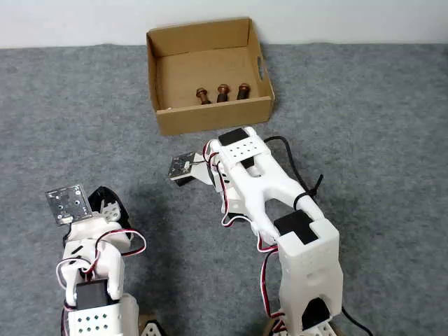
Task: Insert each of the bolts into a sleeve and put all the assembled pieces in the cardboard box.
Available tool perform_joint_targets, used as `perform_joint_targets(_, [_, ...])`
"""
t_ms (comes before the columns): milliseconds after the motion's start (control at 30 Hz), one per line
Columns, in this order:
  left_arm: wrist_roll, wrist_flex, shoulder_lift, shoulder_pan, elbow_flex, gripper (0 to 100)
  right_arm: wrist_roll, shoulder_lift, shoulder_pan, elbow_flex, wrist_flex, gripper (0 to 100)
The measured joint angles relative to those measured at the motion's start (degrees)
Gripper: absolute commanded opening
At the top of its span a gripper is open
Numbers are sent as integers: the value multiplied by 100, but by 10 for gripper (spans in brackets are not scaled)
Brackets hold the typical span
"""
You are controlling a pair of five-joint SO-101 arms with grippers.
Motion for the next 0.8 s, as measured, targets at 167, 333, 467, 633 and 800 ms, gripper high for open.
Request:
perform_joint_targets(167, [0, 0, 0, 0, 0, 6, 0, 202, 0, -167, -62, 13])
perform_joint_targets(333, [0, 0, 0, 0, 0, 6, -246, 378, -26, -580, 527, 9])
perform_joint_targets(467, [9, 0, 0, 44, 0, 6, -659, 387, -70, -1319, 1424, 9])
perform_joint_targets(633, [0, 0, 0, 255, 0, 6, -1503, 88, 35, -1662, 1697, 9])
perform_joint_targets(800, [0, 0, 0, 299, 0, 6, -2549, -1046, 369, -1512, 1697, 9])
